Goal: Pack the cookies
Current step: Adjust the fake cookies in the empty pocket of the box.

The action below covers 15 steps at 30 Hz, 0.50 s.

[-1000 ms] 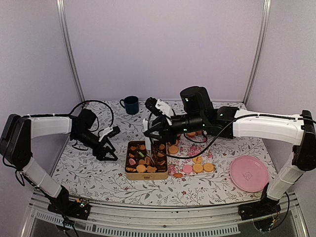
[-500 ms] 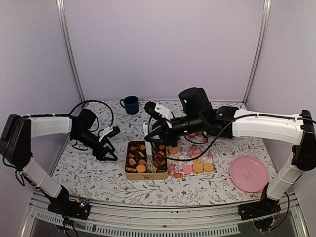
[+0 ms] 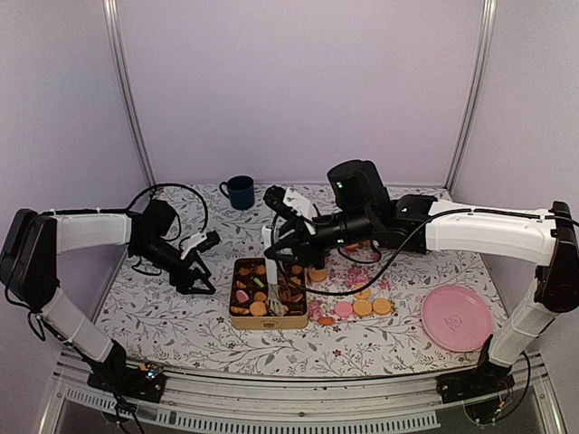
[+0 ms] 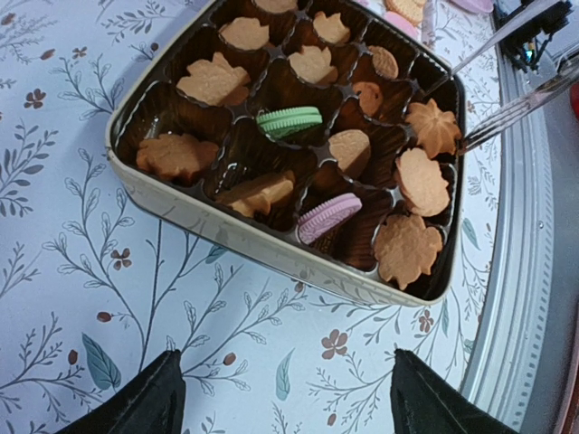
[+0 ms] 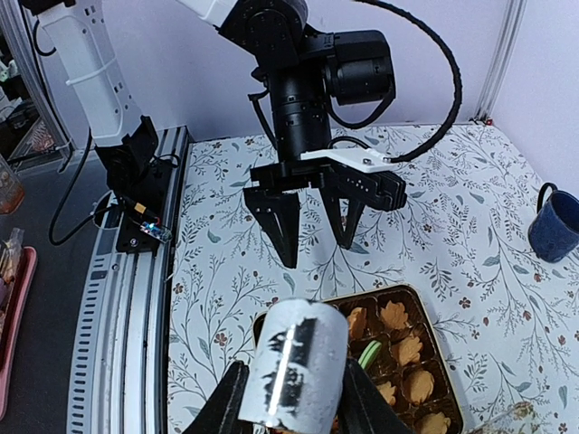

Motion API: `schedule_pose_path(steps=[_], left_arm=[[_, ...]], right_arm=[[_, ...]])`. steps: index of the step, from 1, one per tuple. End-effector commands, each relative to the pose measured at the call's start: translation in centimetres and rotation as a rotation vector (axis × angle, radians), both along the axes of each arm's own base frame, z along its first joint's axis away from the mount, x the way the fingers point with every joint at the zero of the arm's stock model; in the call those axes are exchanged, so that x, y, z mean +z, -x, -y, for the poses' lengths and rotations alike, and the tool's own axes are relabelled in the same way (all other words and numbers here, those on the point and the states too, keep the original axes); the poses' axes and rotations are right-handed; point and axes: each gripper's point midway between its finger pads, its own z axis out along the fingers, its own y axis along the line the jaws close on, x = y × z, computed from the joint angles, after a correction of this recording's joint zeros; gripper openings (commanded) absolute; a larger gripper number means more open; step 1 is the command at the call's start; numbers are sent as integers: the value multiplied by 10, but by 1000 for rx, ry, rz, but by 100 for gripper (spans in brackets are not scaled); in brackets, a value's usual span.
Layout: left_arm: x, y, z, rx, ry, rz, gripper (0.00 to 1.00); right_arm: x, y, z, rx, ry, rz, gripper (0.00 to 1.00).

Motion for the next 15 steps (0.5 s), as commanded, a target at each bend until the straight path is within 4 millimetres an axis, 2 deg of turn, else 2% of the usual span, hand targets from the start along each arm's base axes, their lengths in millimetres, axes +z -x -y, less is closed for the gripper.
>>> schedule_pose_path(steps=[1, 6, 10, 15], left_arm=[[10, -2, -1, 0, 14, 25, 78], [9, -1, -1, -1, 14, 24, 78], [9, -2, -1, 0, 13, 25, 78], [9, -1, -1, 0, 13, 25, 78]], right_arm=[[32, 3, -1, 26, -73, 62, 31], [36, 7, -3, 51, -89, 54, 32], [30, 8, -5, 60, -79, 49, 32], [18, -6, -5, -3, -36, 70, 29]])
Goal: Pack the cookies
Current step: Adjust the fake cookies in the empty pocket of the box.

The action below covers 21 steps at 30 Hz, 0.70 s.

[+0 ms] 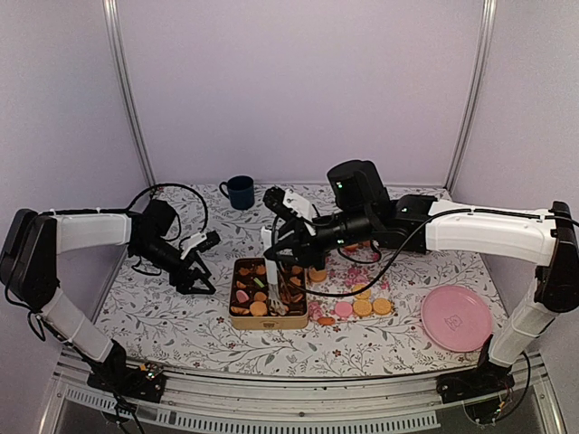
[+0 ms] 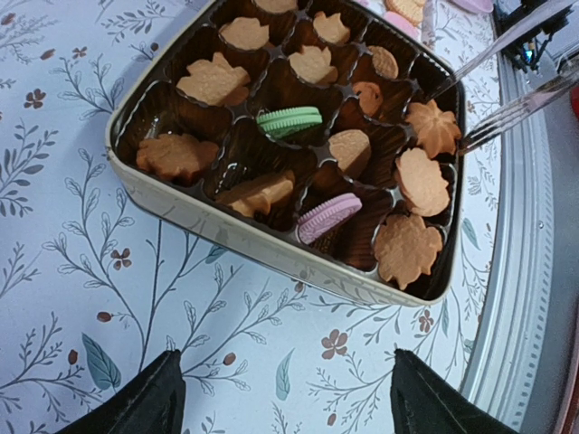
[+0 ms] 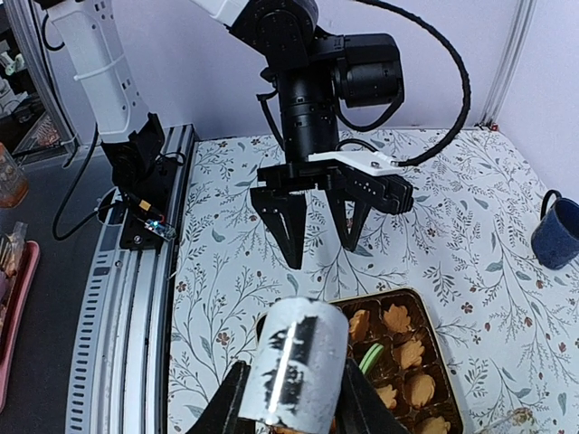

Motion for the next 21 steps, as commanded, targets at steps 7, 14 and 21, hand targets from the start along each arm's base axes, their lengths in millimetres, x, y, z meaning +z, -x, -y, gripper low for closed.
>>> schedule_pose_path(steps=[7, 14, 21], left_arm=[[9, -1, -2, -1, 12, 26, 78], [10, -1, -1, -2, 18, 24, 78], [10, 0, -1, -3, 22, 23, 78]], right_arm=[[23, -26, -2, -108, -35, 114, 22], [40, -24, 3, -125, -77, 123, 21], [53, -34, 14, -205, -108, 153, 22]])
